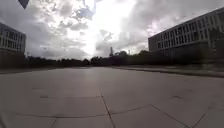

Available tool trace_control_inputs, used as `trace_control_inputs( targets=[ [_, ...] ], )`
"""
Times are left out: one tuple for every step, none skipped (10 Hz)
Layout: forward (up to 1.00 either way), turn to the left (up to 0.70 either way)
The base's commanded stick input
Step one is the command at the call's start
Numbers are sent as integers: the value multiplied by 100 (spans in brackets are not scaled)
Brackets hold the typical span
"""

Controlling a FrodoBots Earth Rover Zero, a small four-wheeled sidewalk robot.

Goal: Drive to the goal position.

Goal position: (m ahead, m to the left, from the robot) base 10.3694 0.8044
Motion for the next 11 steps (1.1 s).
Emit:
trace_control_inputs(
  targets=[
    [70,0],
    [70,0],
    [70,0],
    [70,0],
    [70,0],
    [70,0],
    [70,0],
    [70,0],
    [70,0],
    [70,0],
    [70,0]
  ],
)
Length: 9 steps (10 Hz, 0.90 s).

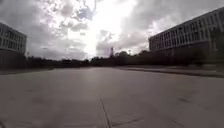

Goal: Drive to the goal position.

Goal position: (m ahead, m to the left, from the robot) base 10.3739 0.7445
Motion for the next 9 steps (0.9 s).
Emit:
trace_control_inputs(
  targets=[
    [70,0],
    [70,0],
    [70,0],
    [70,0],
    [70,0],
    [70,0],
    [70,0],
    [70,0],
    [70,0]
  ],
)
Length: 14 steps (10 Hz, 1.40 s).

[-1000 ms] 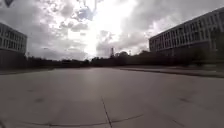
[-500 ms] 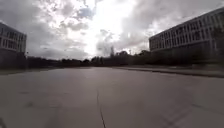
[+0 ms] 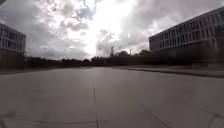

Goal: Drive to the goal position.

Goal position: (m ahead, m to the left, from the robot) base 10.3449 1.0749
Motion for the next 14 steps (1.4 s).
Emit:
trace_control_inputs(
  targets=[
    [70,-7],
    [70,-19],
    [70,-24],
    [70,-31],
    [70,-31],
    [70,-30],
    [70,-12],
    [70,0],
    [70,0],
    [70,0],
    [70,0],
    [70,0],
    [70,0],
    [70,0]
  ],
)
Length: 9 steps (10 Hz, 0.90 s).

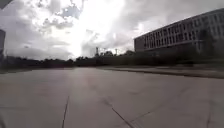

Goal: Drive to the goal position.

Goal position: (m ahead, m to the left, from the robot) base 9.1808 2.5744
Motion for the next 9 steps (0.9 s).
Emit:
trace_control_inputs(
  targets=[
    [70,0],
    [70,0],
    [70,0],
    [70,0],
    [70,0],
    [70,0],
    [70,0],
    [70,0],
    [70,0]
  ],
)
